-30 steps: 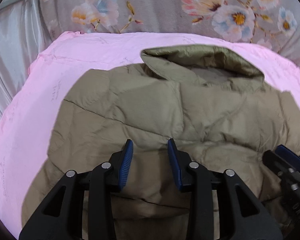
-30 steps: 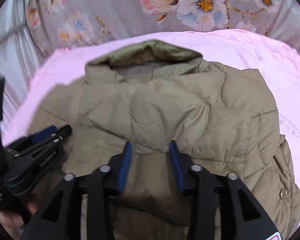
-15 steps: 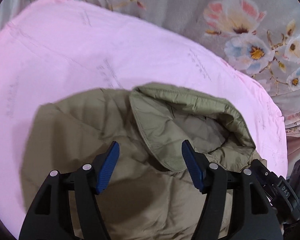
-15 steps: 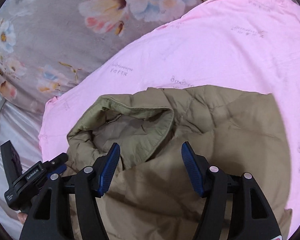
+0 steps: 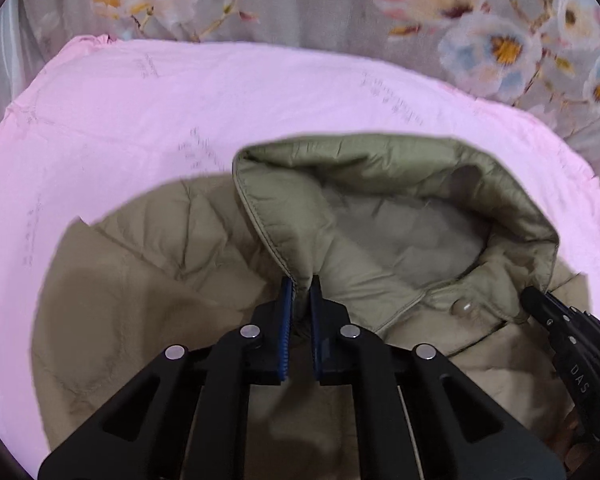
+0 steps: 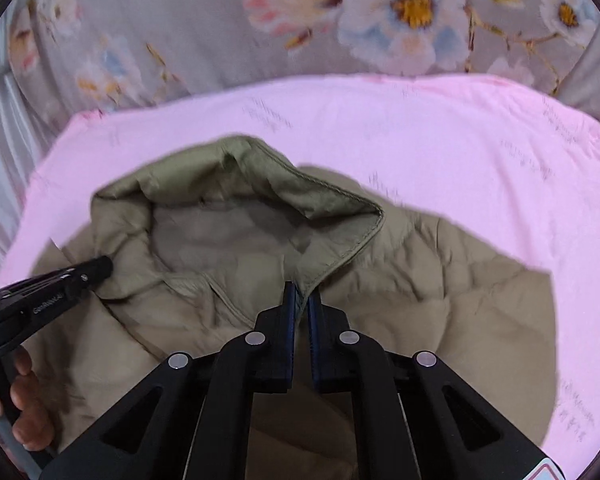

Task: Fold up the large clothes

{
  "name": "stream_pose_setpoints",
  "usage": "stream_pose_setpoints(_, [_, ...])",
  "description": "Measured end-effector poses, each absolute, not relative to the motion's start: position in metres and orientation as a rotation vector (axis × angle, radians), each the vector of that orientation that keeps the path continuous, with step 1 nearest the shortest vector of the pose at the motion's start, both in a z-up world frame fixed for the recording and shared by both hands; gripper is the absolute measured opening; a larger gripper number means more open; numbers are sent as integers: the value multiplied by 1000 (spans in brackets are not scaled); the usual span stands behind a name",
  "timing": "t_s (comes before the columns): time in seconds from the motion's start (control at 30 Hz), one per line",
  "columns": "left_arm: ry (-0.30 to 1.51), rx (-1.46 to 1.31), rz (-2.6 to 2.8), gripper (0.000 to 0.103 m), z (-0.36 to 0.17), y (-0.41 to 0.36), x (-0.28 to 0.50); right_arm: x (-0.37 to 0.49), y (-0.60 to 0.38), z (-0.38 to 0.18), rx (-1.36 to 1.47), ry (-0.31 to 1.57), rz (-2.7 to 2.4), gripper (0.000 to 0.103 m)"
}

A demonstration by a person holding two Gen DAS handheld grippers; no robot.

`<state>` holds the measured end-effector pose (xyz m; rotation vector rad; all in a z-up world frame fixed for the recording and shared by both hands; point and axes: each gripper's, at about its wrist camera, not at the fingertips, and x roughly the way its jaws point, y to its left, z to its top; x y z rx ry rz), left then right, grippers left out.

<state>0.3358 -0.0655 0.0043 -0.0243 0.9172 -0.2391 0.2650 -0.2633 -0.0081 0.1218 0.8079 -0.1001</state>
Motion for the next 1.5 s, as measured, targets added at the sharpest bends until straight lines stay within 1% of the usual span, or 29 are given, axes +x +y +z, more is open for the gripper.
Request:
stream_pose_setpoints(0.1, [892, 5, -225, 8, -9, -69, 331, 266, -269, -25, 146, 829, -97, 5])
stream_pose_setpoints(0.3, [871, 64, -193, 8, -16, -76, 327, 266, -274, -28, 173, 849, -94, 3])
stream_pose_setpoints(0.33, [867, 68, -189, 10, -15, -77, 326, 265, -276, -27, 181, 851, -89, 4])
stream_pose_setpoints(0.37, [858, 68, -190, 11, -12, -74, 322, 264, -276, -25, 190, 854, -81, 8])
stream_pose_setpoints(0.47, [845, 16, -227, 14, 5, -55, 311, 249, -282, -7, 228, 843, -81, 16])
stream_pose_setpoints(0.6, [778, -30, -207, 13, 47, -31, 319, 230, -299, 47, 262, 711, -101, 18])
stream_pose_setpoints(0.7, [737, -82, -172, 17, 77, -25, 350, 248, -302, 75, 308, 678, -76, 19])
stream_pose_setpoints(0.77, [765, -130, -163, 18, 82, -23, 375, 271, -299, 85, 295, 678, -88, 19])
stream_pose_setpoints(0.9, [889, -237, -187, 17, 61, -27, 416, 311, -289, 76, 303, 732, -70, 19])
stream_pose_setpoints(1.03, [1000, -157, -213, 17, 25, -47, 424, 325, -266, 52, 177, 830, -44, 19])
stream_pose_setpoints(1.1, [978, -67, -205, 17, 17, -56, 411, 319, -256, 39, 86, 854, -42, 19])
stream_pose_setpoints(1.2, [949, 21, -196, 17, 7, -62, 395, 312, -254, 27, 31, 870, -56, 18])
stream_pose_setpoints(1.27, [932, 57, -188, 17, 1, -65, 387, 308, -261, 24, 46, 855, -62, 15])
stream_pose_setpoints(1.43, [886, 100, -157, 17, -5, -72, 380, 294, -276, 42, 135, 737, -76, 15])
stream_pose_setpoints(1.5, [872, 113, -149, 17, -6, -74, 380, 301, -282, 39, 135, 752, -104, 15])
